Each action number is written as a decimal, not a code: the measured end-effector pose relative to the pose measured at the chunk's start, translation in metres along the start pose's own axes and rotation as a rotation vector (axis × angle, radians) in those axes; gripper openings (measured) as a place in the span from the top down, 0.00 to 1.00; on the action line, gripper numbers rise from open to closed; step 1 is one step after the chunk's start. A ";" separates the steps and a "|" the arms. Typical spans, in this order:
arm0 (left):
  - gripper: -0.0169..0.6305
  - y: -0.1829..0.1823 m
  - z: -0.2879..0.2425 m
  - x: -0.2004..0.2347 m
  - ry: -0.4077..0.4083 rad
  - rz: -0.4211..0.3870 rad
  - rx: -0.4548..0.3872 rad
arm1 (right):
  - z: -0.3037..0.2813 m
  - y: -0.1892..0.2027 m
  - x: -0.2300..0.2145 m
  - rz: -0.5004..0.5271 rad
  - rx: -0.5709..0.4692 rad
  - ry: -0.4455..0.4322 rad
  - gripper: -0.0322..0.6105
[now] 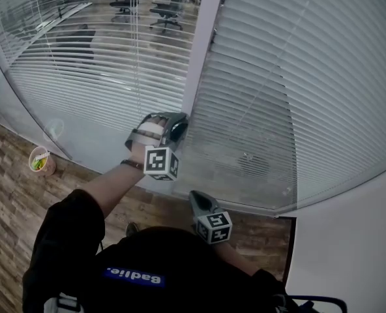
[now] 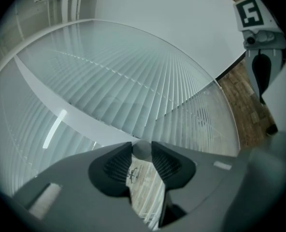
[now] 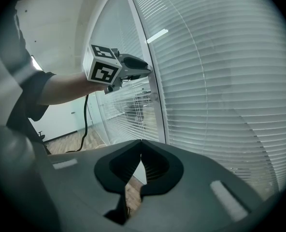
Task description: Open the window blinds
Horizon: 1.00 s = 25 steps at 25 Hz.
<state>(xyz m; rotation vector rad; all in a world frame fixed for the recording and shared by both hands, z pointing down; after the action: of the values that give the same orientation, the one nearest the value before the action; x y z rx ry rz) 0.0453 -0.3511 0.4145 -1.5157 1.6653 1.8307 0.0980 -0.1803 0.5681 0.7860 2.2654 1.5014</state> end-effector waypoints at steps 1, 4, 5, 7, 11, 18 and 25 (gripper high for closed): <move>0.78 0.000 0.001 0.000 -0.002 0.002 -0.005 | 0.000 0.000 0.000 -0.001 0.003 0.001 0.95; 0.73 -0.003 0.004 -0.001 -0.010 0.027 -0.038 | 0.001 0.001 0.001 -0.002 0.011 0.004 0.93; 0.68 -0.004 0.006 -0.001 -0.015 0.044 -0.051 | 0.001 0.001 0.000 -0.004 0.013 0.005 0.93; 0.64 -0.004 0.008 0.000 -0.028 0.090 -0.065 | 0.000 0.003 0.000 -0.007 0.017 0.005 0.92; 0.59 0.005 0.012 0.005 -0.039 0.246 -0.068 | -0.001 0.006 0.002 0.004 0.024 0.001 0.92; 0.59 0.039 0.037 -0.009 -0.021 0.503 -0.063 | -0.003 0.007 0.011 0.000 0.035 -0.020 0.92; 0.71 0.066 0.093 -0.080 0.073 0.977 -0.034 | -0.002 0.012 0.015 0.005 0.034 -0.043 0.93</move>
<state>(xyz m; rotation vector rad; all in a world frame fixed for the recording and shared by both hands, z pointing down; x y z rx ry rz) -0.0163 -0.2592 0.4992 -0.7850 2.7126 2.1982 0.0877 -0.1692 0.5803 0.8258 2.2641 1.4379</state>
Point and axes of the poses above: the fingertips, and each gripper's own axes: z backward along the fingers, x to its left, y out of its underside, the point moved 2 cm from there along z, backward along the fingers, and after that the axes turned 15 degrees about z, right-handed, at the moved point
